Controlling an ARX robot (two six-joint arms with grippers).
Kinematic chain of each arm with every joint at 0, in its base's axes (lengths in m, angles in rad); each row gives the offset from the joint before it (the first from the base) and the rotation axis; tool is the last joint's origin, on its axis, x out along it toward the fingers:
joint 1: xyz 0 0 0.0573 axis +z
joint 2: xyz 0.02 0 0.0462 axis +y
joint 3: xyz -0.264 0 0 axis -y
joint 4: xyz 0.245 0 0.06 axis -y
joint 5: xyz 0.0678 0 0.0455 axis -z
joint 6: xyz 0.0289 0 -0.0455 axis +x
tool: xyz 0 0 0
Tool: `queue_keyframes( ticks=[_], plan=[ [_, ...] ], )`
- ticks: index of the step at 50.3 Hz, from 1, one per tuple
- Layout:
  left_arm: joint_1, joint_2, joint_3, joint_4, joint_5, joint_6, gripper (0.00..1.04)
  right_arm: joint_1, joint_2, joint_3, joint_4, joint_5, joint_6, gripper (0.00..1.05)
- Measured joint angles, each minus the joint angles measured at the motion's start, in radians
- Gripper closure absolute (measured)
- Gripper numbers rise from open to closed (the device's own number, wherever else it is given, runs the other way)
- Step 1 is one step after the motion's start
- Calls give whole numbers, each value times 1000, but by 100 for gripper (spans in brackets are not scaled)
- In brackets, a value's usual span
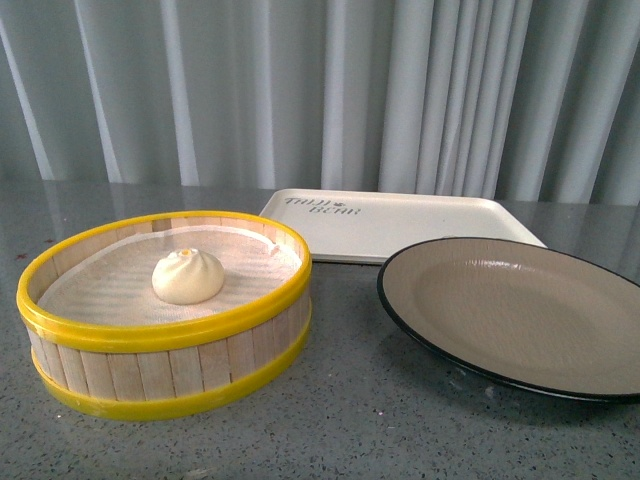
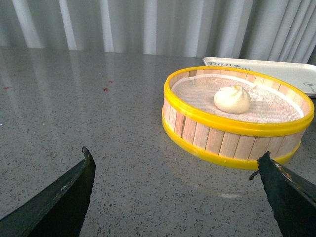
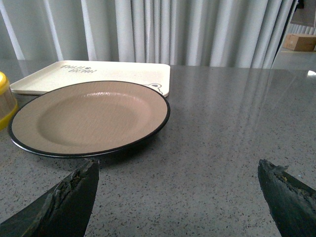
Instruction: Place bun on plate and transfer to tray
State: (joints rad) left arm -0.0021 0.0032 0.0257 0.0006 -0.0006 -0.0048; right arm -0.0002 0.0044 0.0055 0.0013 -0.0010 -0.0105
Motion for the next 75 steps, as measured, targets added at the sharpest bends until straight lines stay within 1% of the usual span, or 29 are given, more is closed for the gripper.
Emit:
queue_keyframes(
  ticks=[53,55,57,59,61,64,68,72,75],
  plan=[
    [0,0,0,0,0,0,7,0,0,0,0,0,0,9],
    [7,18,7,-27,30,-29,7,0,0,0,0,0,0,9],
    [6,71,41,-116,105,-89,7,0,0,0,0,0,0,9],
    [-8,135,63,-137,128,-154,7,0,0,0,0,0,0,9],
    [-29,205,80,-119,138,-204,7,0,0,0,0,-1,0,9],
    [-69,336,114,-39,145,-274,7,0,0,0,0,0,0,9],
    [-117,473,171,76,142,-291,7,0,0,0,0,0,0,9],
    [-172,630,270,172,145,-267,7,0,0,0,0,0,0,9],
    [-202,766,364,195,169,-213,7,0,0,0,0,0,0,9]
  ],
)
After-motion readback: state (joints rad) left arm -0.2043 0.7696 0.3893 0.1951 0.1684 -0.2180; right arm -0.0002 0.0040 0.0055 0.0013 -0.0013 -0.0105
